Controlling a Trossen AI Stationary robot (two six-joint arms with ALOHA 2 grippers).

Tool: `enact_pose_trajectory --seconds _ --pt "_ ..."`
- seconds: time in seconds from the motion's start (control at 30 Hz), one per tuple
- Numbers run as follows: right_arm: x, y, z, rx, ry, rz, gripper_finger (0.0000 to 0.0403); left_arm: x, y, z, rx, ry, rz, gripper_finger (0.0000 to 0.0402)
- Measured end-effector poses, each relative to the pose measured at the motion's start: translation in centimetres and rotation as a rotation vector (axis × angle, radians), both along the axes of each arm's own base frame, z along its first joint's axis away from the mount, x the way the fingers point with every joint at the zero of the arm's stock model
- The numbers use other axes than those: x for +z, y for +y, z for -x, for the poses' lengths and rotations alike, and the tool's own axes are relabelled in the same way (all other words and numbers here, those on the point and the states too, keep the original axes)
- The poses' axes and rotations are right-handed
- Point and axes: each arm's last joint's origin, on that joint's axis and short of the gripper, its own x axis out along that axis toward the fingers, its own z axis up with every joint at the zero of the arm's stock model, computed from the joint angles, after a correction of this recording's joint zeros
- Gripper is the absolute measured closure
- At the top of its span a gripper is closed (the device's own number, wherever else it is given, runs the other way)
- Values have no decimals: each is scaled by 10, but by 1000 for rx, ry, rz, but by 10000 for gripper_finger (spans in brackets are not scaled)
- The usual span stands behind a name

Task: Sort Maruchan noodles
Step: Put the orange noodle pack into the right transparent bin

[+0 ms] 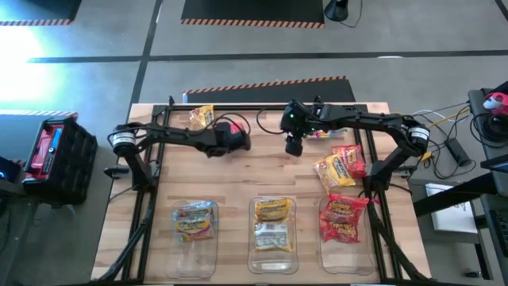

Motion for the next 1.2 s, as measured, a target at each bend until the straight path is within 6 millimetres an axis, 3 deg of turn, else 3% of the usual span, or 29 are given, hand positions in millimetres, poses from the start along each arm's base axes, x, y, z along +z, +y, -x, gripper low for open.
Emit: enact_pose_trajectory --seconds 0.27,0.67,0.83,1.07,1.2 --pt "-7 3 1 27 -9 -67 236 -7 2 1 -15 81 -81 268" --pt "-15 4 4 -3 2 -90 236 -28 2 -7 -92 139 -51 268" --pt "-15 4 4 -3 2 -90 236 -23 -4 -20 -278 96 -32 268" --pt "-14 3 2 16 -17 -70 236 -11 -11 -41 -758 35 70 268" --pt "-13 3 1 21 -27 -62 236 -4 -13 -46 -845 17 66 268"
